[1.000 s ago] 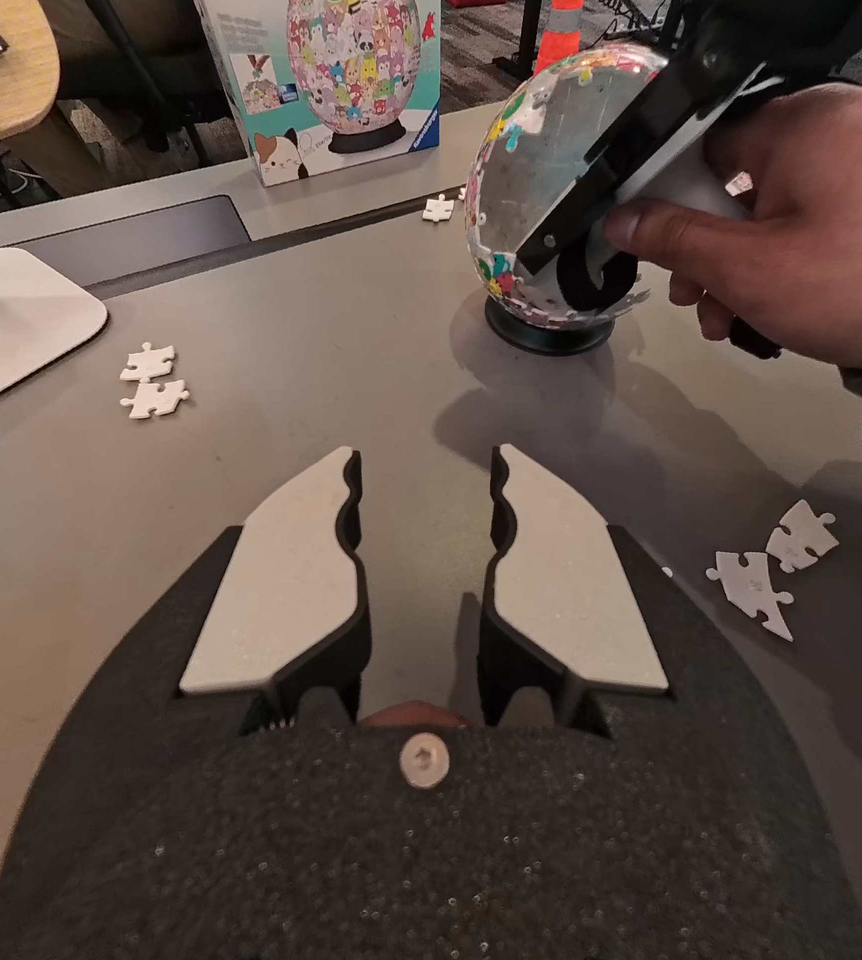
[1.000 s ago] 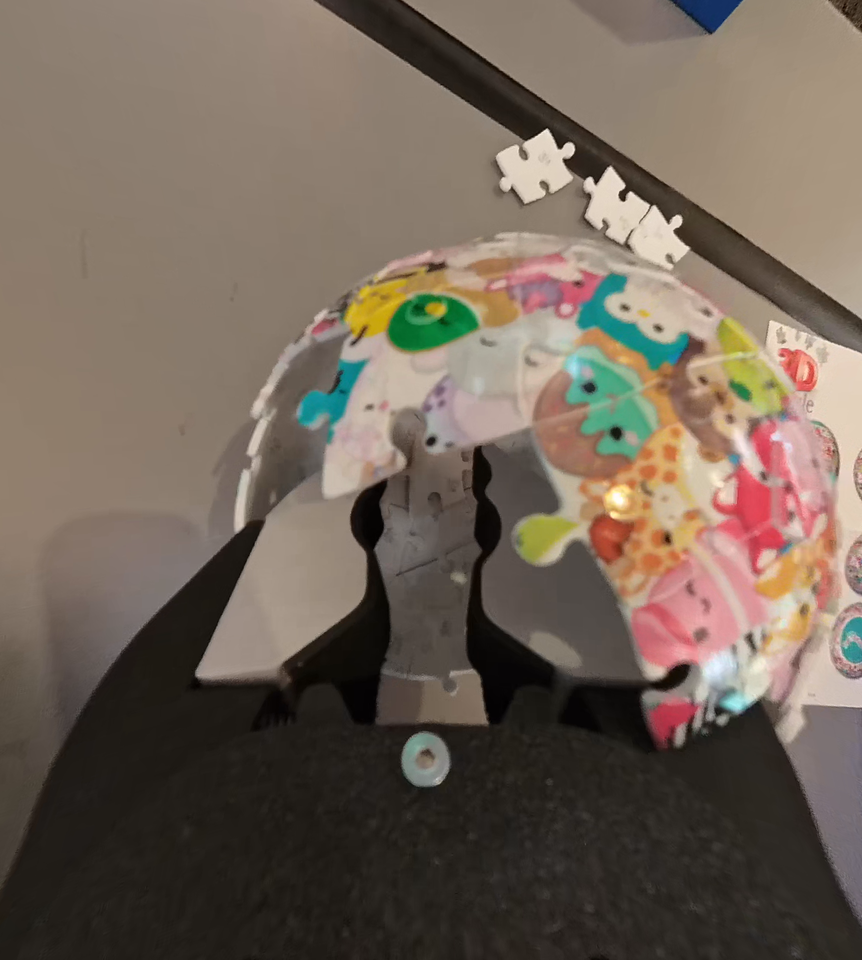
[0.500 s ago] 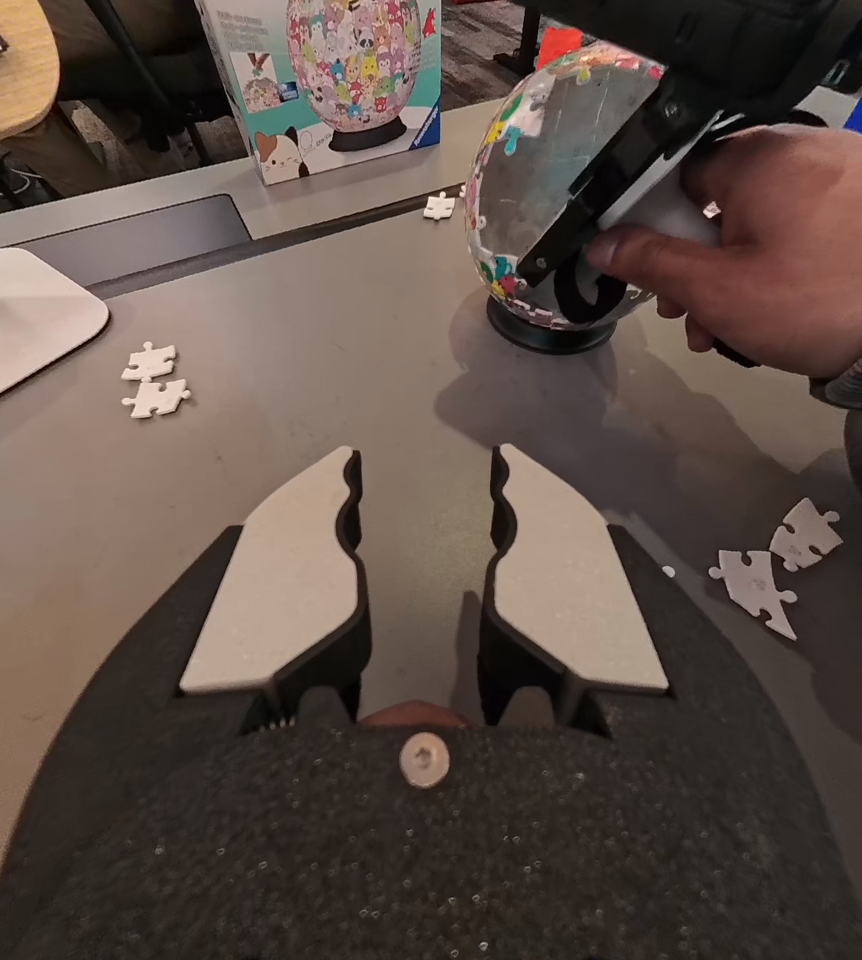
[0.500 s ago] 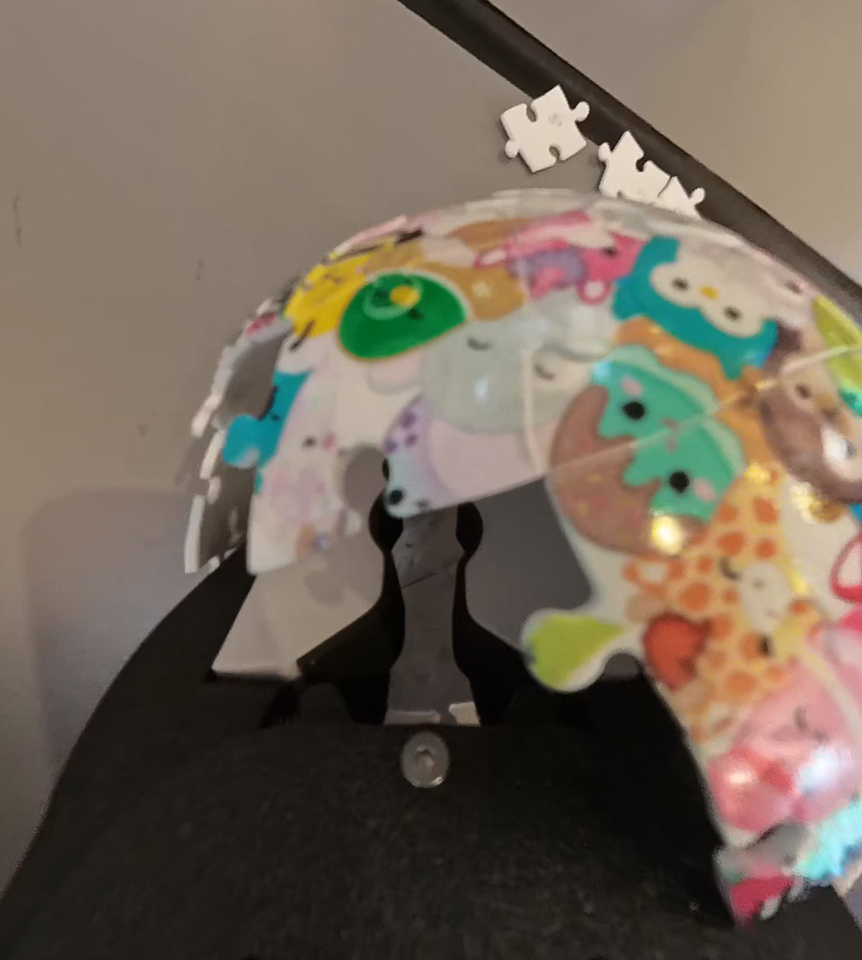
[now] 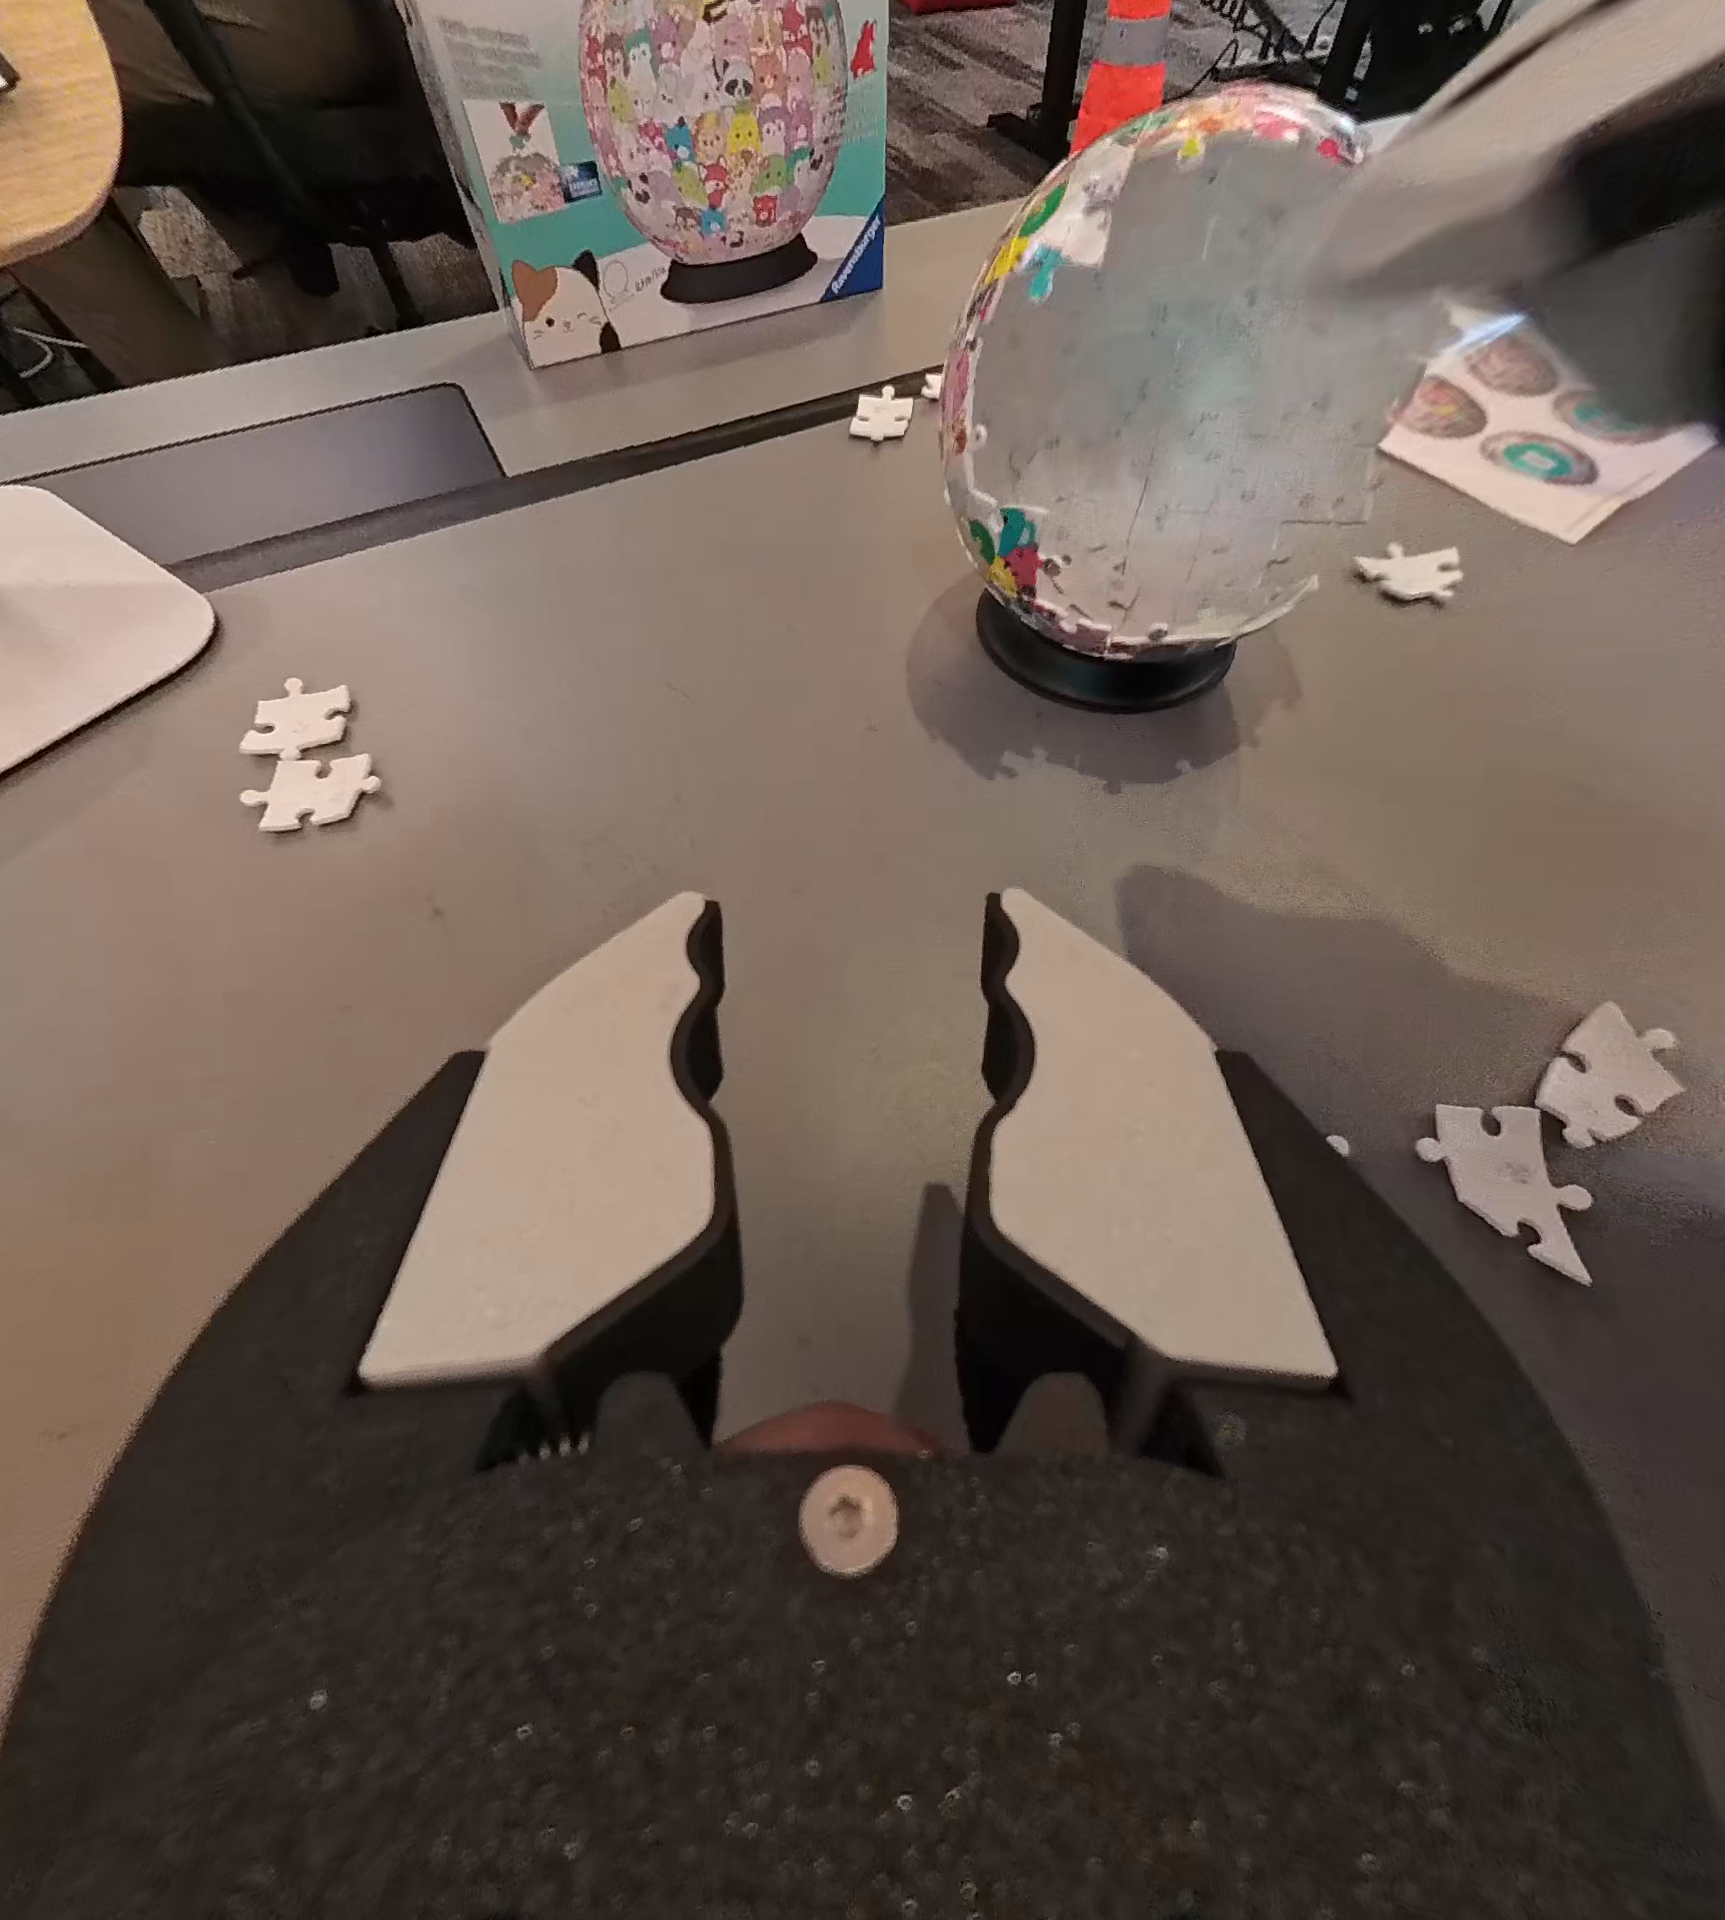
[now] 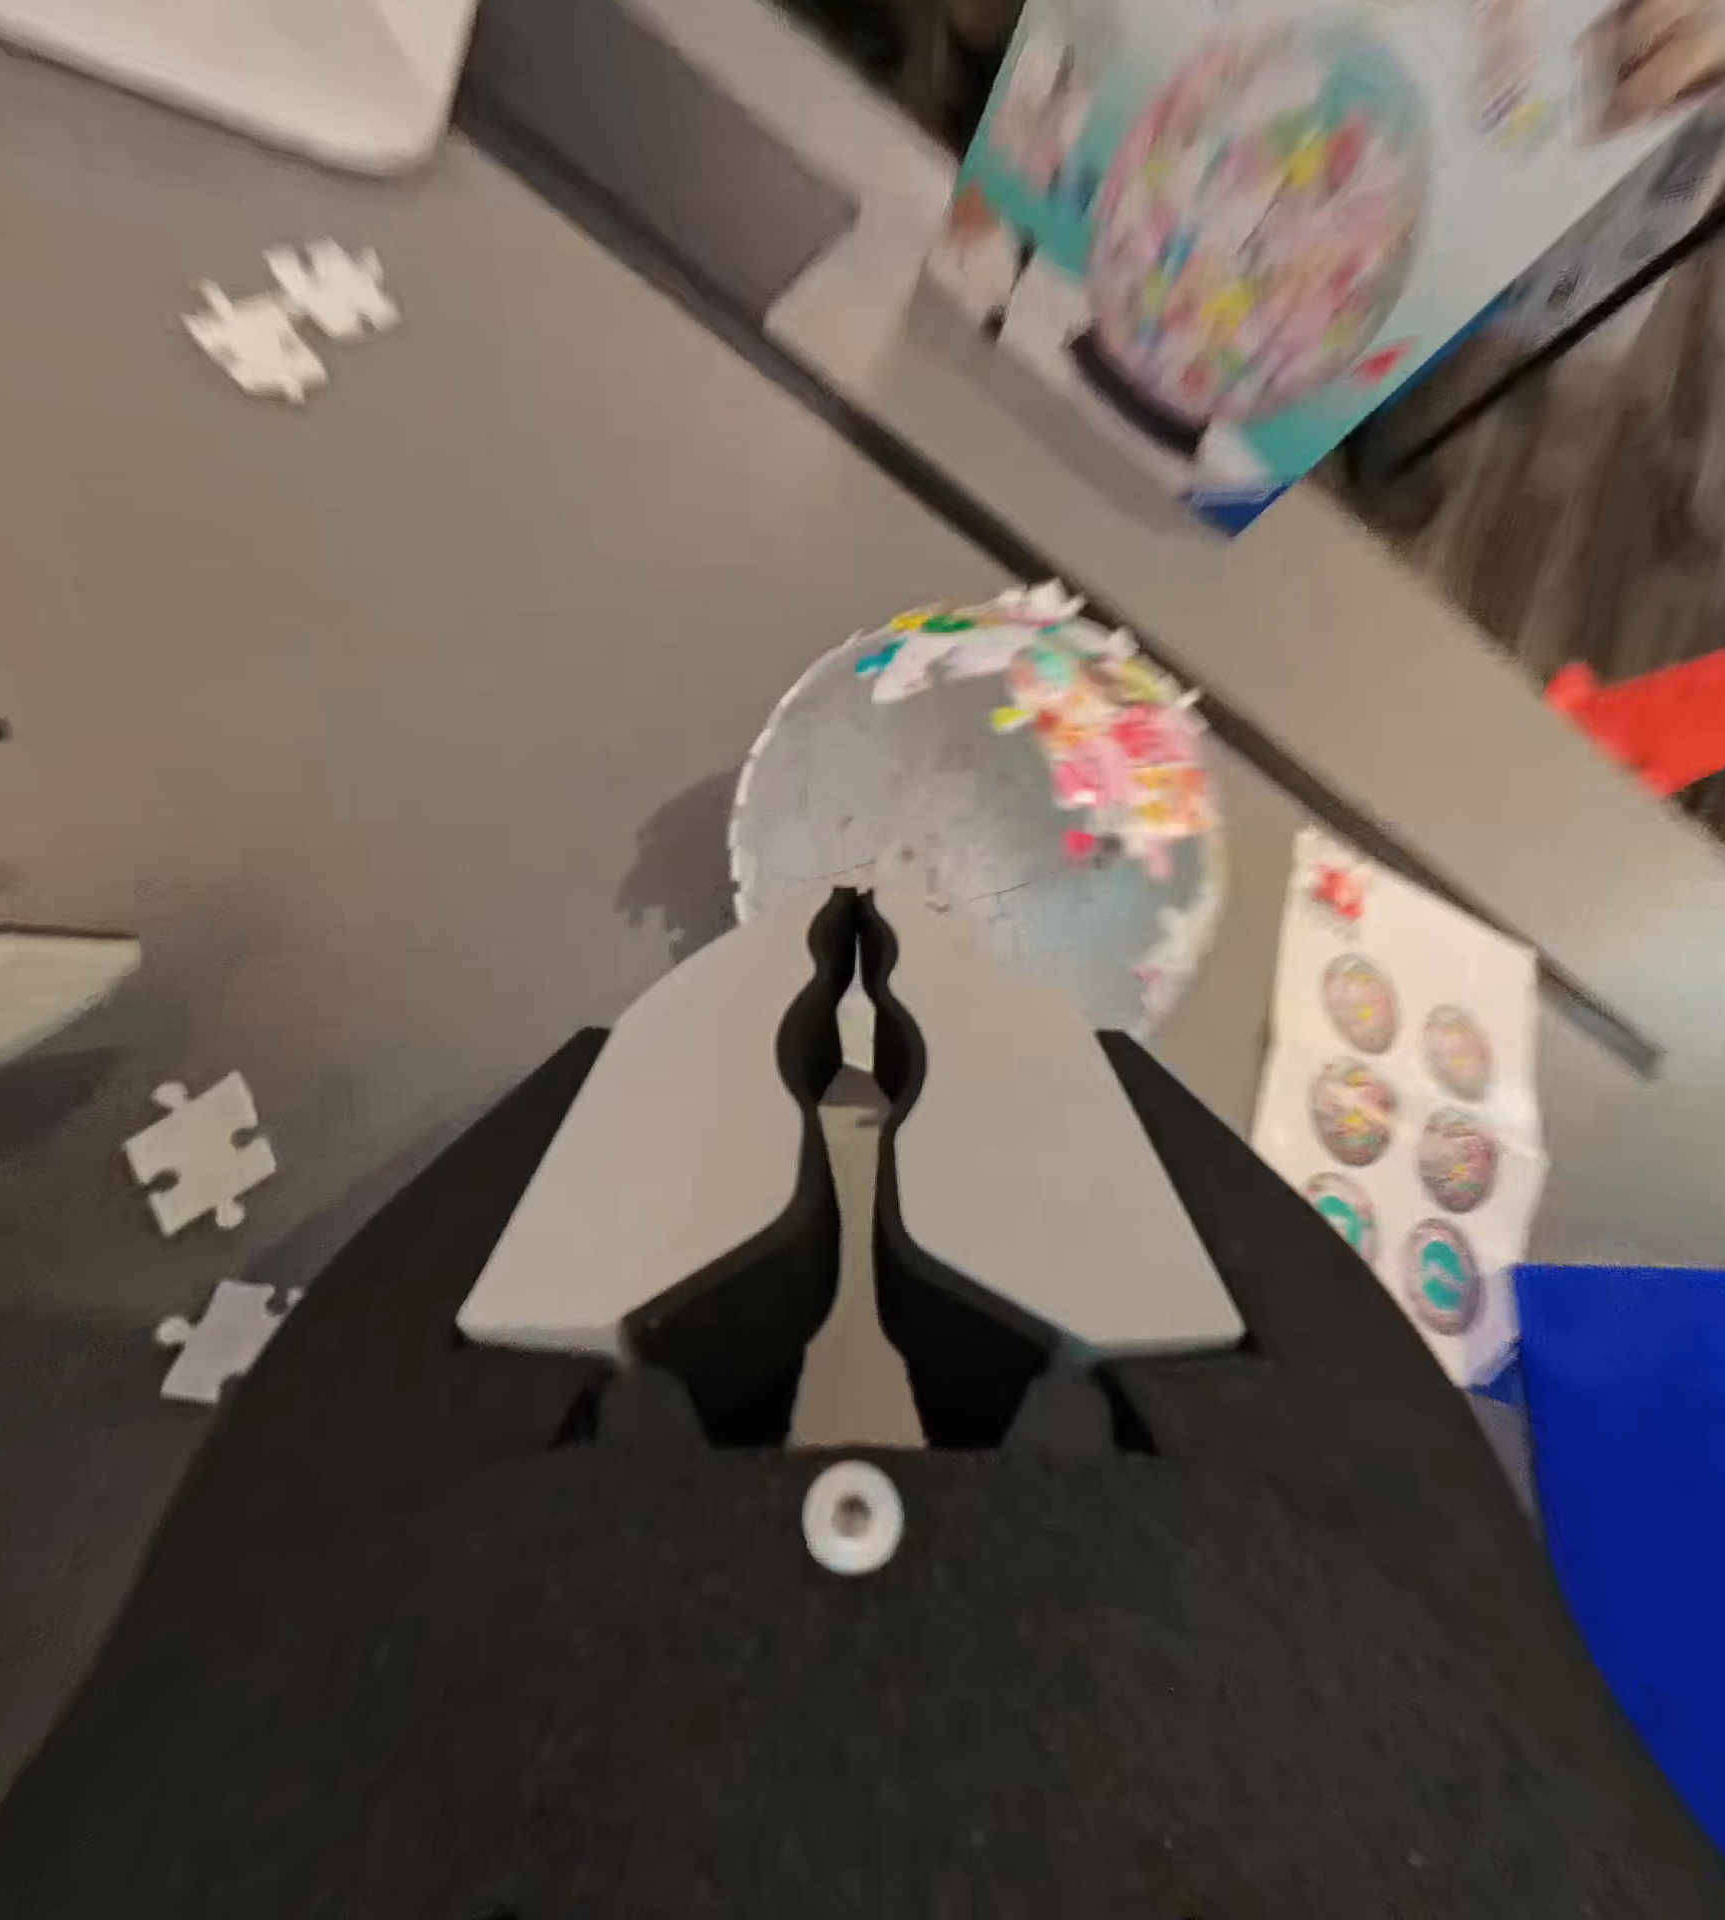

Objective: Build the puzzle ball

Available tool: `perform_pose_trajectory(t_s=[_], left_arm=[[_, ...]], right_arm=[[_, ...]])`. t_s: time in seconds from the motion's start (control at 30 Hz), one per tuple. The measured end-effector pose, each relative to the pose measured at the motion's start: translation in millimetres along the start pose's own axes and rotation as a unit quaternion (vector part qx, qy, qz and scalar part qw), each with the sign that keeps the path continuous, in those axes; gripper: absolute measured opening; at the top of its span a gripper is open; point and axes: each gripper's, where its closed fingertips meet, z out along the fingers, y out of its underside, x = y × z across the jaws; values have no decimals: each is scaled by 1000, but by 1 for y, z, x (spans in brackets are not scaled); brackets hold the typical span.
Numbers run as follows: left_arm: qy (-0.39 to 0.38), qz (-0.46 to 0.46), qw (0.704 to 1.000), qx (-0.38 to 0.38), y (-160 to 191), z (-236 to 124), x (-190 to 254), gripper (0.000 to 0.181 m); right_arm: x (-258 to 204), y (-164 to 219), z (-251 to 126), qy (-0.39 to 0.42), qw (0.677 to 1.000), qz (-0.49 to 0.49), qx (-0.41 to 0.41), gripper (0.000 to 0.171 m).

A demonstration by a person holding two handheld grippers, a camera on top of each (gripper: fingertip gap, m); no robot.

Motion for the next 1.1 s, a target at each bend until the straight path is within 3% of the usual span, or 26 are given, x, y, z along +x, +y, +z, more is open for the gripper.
perform_pose_trajectory(t_s=[0.1, 0.17, 0.23, 0.3, 0.47, 0.6, 0.77, 1.1], left_arm=[[14, -15, 1000, 1, 0, 1, 5, 47], [32, -29, 999, 1, -1, 1, 12, 48], [39, -33, 999, 0, -1, 3, 17, 47], [43, -27, 999, -4, 0, 7, 22, 44], [81, -9, 997, -8, -18, 36, 51, 0], [118, 17, 993, -16, -38, 72, 92, 0], [78, 91, 992, -40, -42, 110, 118, 0], [47, 77, 992, -86, -24, 129, 117, 0]], right_arm=[[28, 1, -50, 29, 996, 12, 88, 4], [46, 20, -59, 35, 992, 43, 109, 9], [58, 45, -49, 26, 990, 84, 112, 21], [58, 65, -30, -11, 986, 130, 104, 23], [58, 86, 11, -57, 978, 171, 107, 22], [64, 90, 15, -69, 978, 164, 111, 23], [87, 102, -10, -31, 980, 143, 138, 22], [69, 142, -17, -51, 986, 101, 123, 22]])
